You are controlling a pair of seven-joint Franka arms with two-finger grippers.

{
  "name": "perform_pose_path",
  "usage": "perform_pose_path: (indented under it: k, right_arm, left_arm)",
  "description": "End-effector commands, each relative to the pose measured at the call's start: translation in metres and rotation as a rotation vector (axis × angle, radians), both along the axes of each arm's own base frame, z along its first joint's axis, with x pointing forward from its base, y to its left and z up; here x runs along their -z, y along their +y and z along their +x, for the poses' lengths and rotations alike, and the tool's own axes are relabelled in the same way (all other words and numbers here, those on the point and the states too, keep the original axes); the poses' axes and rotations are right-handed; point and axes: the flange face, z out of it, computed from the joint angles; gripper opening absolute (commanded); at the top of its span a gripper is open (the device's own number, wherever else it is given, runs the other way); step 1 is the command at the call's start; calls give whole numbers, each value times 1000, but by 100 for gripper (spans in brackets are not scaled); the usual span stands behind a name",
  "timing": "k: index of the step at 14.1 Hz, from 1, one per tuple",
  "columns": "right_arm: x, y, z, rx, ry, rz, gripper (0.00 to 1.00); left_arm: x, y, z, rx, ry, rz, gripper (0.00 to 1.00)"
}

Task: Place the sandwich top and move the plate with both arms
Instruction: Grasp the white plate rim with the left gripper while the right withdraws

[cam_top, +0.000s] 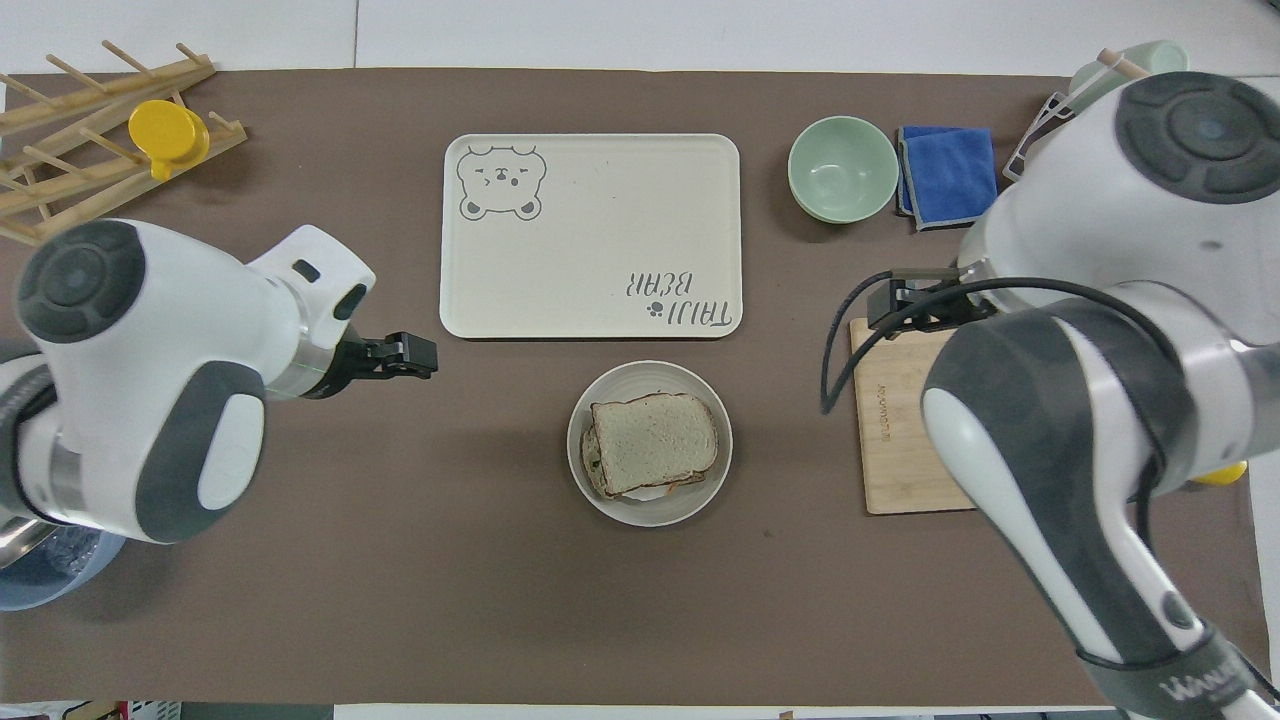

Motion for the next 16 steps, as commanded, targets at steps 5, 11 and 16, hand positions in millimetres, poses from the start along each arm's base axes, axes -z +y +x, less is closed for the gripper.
perform_pose_path:
  k: [5, 11, 16]
  right_arm:
    - [-46, -102, -5, -117, 80, 42, 100]
    - [-41, -115, -24, -132, 101, 63, 100]
    - [-41, -117, -28, -112, 92, 72, 100]
  left_arm:
    - [102, -71, -56, 44, 1, -76, 98]
    - [129, -100, -69, 14, 39, -137, 86]
    - [140, -100, -70, -4, 62, -142, 61]
